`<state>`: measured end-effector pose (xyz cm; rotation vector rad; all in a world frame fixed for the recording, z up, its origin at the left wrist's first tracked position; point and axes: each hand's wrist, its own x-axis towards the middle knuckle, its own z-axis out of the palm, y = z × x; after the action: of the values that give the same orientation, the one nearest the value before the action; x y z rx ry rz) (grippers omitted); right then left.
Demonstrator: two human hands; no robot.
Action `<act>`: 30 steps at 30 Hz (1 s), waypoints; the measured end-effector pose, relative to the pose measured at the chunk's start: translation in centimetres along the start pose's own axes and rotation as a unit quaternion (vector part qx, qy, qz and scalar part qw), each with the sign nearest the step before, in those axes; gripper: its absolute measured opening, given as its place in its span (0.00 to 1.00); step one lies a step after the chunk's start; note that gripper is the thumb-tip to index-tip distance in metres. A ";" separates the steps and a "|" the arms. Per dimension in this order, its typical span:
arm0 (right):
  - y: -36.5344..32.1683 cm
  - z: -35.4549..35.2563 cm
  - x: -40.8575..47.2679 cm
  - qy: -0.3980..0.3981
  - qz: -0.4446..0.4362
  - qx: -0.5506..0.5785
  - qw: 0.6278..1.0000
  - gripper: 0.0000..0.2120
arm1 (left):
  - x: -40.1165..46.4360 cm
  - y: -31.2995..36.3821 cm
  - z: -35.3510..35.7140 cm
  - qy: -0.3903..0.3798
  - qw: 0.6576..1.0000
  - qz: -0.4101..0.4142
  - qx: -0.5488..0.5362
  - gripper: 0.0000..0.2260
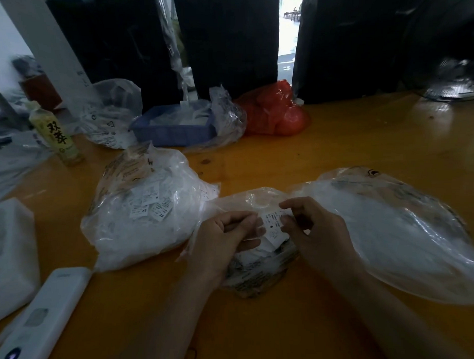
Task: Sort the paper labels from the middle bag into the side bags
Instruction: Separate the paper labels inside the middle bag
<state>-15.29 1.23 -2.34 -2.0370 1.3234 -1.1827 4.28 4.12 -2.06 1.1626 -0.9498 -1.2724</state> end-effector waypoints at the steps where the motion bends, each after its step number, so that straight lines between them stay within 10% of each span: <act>1: 0.0 0.0 0.0 -0.007 -0.001 0.000 1.000 0.12 | 0.0 0.0 0.0 0.002 1.000 0.001 0.006 0.08; 30: -1.5 0.3 -0.4 -0.066 0.021 0.092 0.993 0.05 | -0.4 0.3 0.6 0.028 0.995 0.012 0.091 0.04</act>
<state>-14.31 2.24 -1.53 -1.9116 1.1455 -1.0883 3.74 4.40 -1.61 1.3170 -1.0508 -1.1472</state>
